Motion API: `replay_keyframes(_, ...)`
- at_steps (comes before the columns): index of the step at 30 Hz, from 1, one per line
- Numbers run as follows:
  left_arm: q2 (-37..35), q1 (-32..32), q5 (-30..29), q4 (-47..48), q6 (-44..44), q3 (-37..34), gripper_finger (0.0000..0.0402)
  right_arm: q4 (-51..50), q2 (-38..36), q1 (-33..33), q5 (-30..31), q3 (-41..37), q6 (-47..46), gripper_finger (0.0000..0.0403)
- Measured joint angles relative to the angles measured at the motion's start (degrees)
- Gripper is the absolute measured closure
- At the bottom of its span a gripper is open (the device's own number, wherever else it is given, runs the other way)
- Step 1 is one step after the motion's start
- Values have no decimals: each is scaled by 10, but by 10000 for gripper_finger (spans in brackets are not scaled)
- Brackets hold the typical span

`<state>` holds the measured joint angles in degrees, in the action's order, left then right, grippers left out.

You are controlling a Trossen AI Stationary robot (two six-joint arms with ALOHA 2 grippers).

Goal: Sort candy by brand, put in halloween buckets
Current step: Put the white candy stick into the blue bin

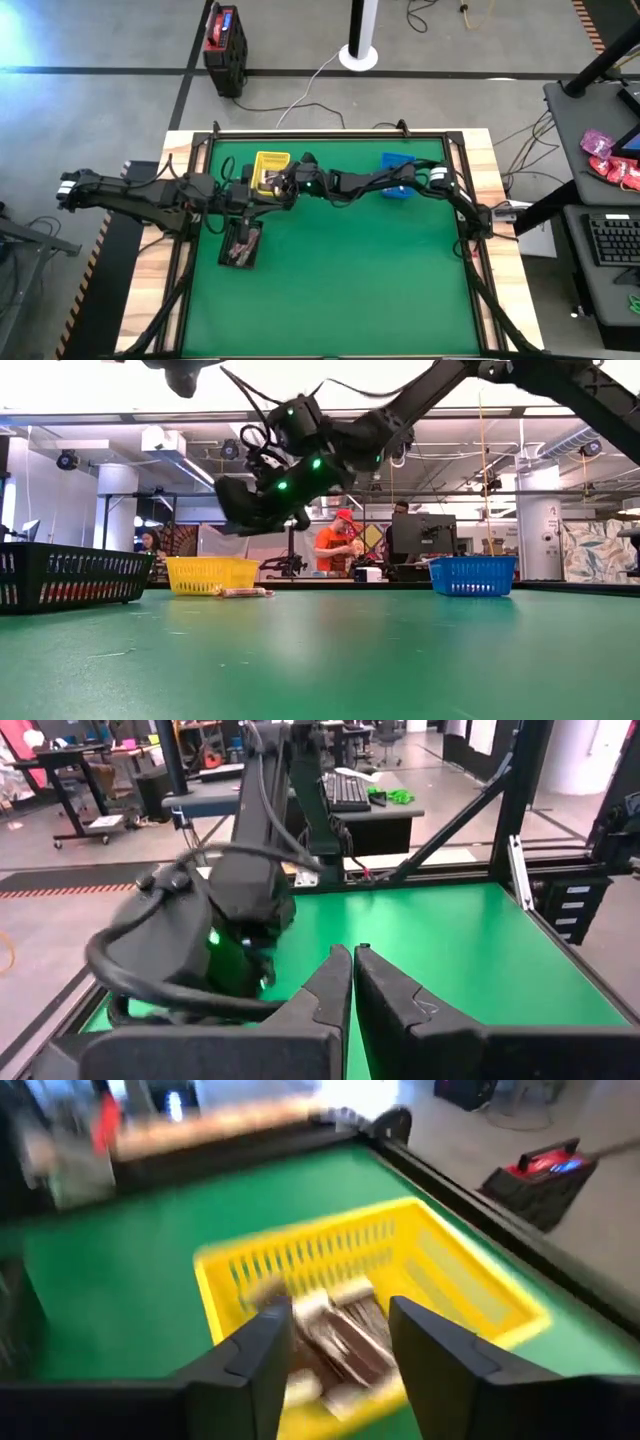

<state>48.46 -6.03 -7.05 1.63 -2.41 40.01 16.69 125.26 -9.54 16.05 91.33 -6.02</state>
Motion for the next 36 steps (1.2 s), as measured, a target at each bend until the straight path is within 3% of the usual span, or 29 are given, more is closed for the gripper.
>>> replay_keyframes(4,-12,-15,0,34,7,0,402,-178,-54,4,-11,1,159,227)
replay_keyframes(8,-21,-28,0,54,8,0,402,-313,-76,0,-112,-6,242,227)
replay_keyframes(12,-21,-37,0,48,0,0,402,-312,-75,-19,-209,-12,256,229)
replay_keyframes(21,-17,-43,0,49,-2,0,402,-236,-30,-38,-242,-11,250,235)
replay_keyframes(36,-15,-43,0,44,-14,0,402,-222,-3,-51,-237,-5,204,265)
